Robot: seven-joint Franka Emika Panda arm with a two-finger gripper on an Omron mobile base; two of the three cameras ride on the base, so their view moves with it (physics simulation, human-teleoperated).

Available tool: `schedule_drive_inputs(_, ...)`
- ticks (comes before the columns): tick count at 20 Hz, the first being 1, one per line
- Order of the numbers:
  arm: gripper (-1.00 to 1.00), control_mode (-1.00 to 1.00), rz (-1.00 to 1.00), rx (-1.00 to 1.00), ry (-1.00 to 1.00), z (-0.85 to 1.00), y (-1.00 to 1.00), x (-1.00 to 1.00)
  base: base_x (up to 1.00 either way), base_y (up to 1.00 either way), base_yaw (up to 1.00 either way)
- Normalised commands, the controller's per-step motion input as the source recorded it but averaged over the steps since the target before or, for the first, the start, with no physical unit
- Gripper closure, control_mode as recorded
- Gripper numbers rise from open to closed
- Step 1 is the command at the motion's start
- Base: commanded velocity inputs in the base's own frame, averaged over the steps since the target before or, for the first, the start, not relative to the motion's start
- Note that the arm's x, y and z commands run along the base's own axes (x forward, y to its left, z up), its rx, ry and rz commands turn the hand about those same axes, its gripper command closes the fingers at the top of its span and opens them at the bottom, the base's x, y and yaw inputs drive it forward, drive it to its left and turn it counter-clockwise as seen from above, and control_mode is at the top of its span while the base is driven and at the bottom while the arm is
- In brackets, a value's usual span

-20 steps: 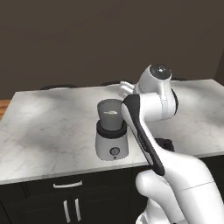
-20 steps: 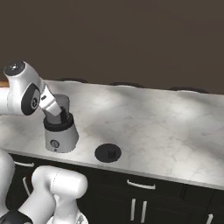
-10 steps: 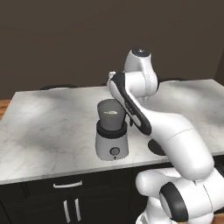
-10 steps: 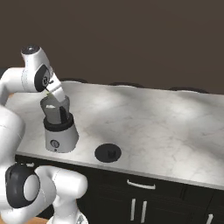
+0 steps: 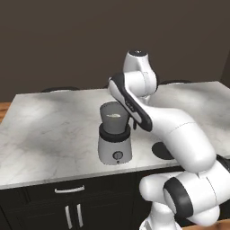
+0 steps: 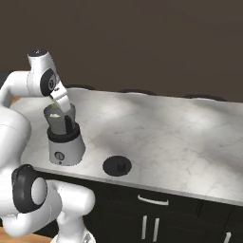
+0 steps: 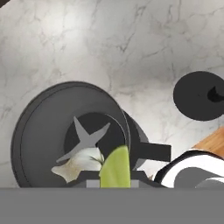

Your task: Grab the garlic and lemon wedge from the fridge, place them in the blender, close the lid, and turn on the blender to create a marinade.

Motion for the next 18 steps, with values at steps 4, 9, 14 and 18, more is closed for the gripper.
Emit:
schedule_drive_inputs(4, 1.0, -1.0, 0.0, 0.0, 0.04, -0.36, 0.16, 0.0, 0.0, 0.0, 0.0)
schedule_drive_inputs(9, -1.0, -1.0, 0.0, 0.0, 0.0, -0.26, 0.16, 0.04, 0.0, 0.0, 0.0)
schedule_drive_inputs(14, -1.0, -1.0, 0.0, 0.0, 0.0, -0.06, 0.04, 0.32, 0.0, 0.0, 0.0)
schedule_drive_inputs(18, -1.0, -1.0, 0.0, 0.0, 0.0, 0.0, 0.0, 0.25, 0.0, 0.0, 0.0)
